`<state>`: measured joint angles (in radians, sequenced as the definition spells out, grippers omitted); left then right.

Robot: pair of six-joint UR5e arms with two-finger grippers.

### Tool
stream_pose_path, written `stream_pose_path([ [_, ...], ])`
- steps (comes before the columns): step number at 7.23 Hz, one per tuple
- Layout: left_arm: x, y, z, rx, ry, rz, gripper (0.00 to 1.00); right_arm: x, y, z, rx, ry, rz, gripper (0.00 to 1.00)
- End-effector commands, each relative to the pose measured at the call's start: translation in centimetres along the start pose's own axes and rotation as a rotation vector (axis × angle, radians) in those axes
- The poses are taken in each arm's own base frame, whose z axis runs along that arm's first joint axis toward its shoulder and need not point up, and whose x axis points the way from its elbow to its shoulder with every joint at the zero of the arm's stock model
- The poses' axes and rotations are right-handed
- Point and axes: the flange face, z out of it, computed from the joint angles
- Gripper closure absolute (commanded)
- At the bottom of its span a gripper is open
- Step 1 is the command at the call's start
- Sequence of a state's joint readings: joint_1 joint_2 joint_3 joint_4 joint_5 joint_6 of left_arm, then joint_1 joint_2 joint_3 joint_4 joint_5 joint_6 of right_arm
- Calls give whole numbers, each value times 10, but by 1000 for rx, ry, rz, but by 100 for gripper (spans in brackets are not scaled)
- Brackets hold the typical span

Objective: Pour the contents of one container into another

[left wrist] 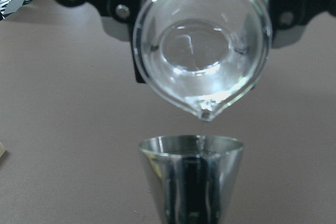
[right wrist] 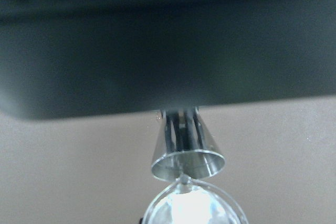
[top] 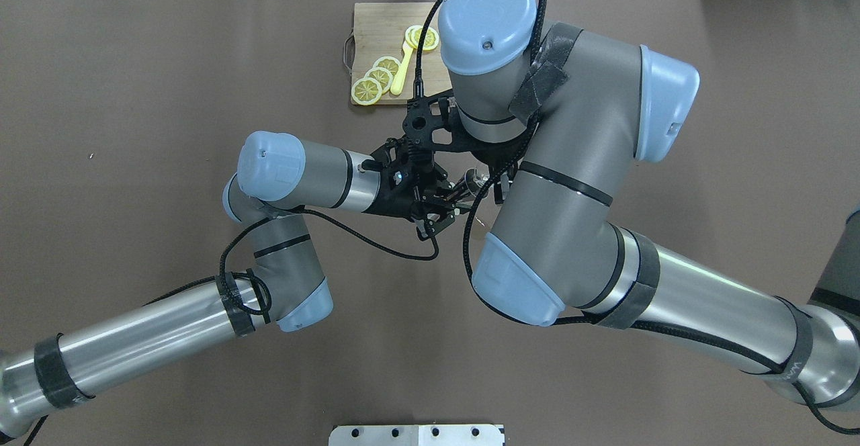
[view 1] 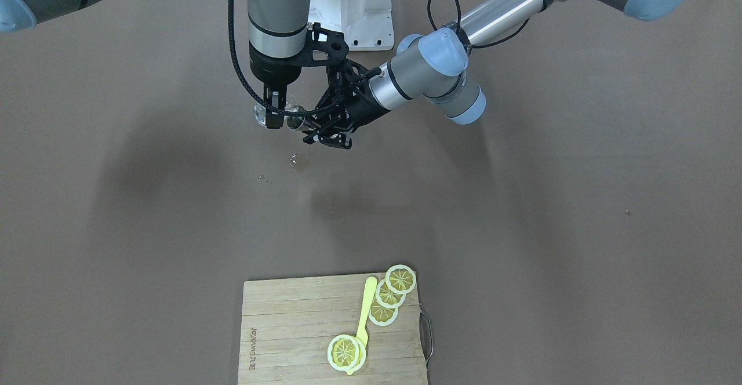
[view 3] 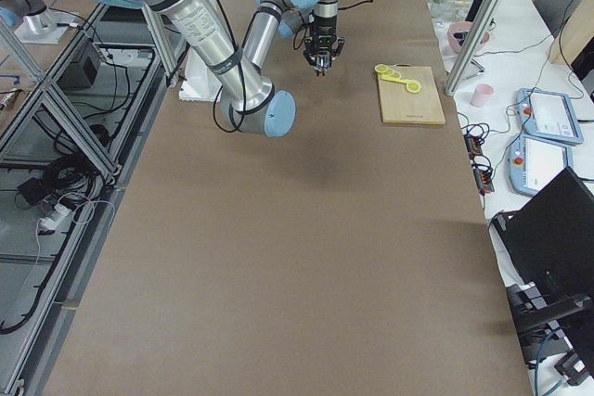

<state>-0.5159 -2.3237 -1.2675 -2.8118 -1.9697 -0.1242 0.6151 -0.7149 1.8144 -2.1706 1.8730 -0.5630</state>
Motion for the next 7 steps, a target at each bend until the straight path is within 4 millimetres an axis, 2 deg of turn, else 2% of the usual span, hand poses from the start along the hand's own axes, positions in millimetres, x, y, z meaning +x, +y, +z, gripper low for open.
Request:
stream_pose_path([
  [1,0,0,0,0,0,0,100,1,-3,-1,0,-2,0,100],
  [4,1,0,1,0,2,0,100,1,3,0,0,1,3,100],
  [7,1,-1,1,2,-2,0,100,14,15,-11,70,55,28,100],
])
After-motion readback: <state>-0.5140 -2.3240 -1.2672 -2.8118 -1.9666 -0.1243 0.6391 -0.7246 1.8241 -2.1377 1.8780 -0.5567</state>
